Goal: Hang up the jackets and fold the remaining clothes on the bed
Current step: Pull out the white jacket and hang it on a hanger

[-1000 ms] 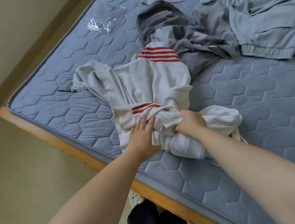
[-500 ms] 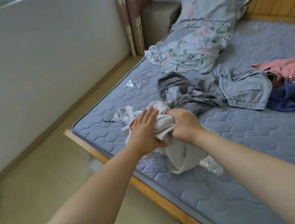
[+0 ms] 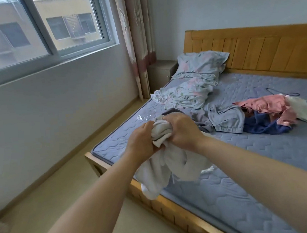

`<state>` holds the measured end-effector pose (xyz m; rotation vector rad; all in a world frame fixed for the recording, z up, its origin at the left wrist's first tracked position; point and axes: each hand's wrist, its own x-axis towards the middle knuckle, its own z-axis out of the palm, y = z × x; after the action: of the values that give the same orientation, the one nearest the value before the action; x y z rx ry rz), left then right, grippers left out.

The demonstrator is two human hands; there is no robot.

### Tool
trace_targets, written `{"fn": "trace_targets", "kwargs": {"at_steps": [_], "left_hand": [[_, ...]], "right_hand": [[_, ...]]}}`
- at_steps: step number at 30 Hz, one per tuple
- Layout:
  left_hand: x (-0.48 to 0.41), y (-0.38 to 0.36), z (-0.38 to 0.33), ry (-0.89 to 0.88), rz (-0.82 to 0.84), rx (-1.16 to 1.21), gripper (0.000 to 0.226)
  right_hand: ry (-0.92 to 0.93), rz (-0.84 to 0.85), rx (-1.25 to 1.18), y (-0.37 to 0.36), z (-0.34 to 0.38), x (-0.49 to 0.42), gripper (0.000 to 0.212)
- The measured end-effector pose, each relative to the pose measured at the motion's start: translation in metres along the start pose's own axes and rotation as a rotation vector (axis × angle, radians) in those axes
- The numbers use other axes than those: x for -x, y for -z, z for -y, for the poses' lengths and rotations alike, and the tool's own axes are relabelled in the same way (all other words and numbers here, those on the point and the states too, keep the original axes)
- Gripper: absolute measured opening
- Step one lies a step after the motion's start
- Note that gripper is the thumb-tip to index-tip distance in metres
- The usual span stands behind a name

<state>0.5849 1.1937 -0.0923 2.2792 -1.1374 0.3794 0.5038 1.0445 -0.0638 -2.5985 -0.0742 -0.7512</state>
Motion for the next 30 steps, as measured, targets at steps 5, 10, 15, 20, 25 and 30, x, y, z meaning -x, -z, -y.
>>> {"fn": "trace_targets", "kwargs": {"at_steps": [5, 10, 15, 20, 25, 30], "left_hand": [[0.025, 0.037, -0.071, -0.014, 0.029, -0.081, 0.051], [0.027, 0.049, -0.161, -0.082, 0.12, -0.171, 0.046], [0.03, 0.032, -0.261, -0.152, 0.176, -0.22, 0.041], [0.036, -0.007, -0.39, -0.328, 0.145, -0.322, 0.042], [0.052, -0.064, -0.532, -0.516, 0.098, -0.35, 0.04], [0.053, -0.103, -0.639, -0.582, 0.096, -0.381, 0.034]], "right_hand": [[-0.101, -0.003, -0.043, 0.057, 0.032, 0.048, 0.03], [-0.212, -0.017, -0.013, 0.132, 0.029, 0.099, 0.029], [-0.247, -0.022, 0.003, 0.215, 0.005, 0.168, 0.031], [-0.26, -0.088, -0.005, 0.304, -0.041, 0.266, 0.022], [-0.351, -0.112, 0.061, 0.401, -0.101, 0.377, 0.027], [-0.357, -0.144, 0.061, 0.481, -0.138, 0.451, 0.022]]}}
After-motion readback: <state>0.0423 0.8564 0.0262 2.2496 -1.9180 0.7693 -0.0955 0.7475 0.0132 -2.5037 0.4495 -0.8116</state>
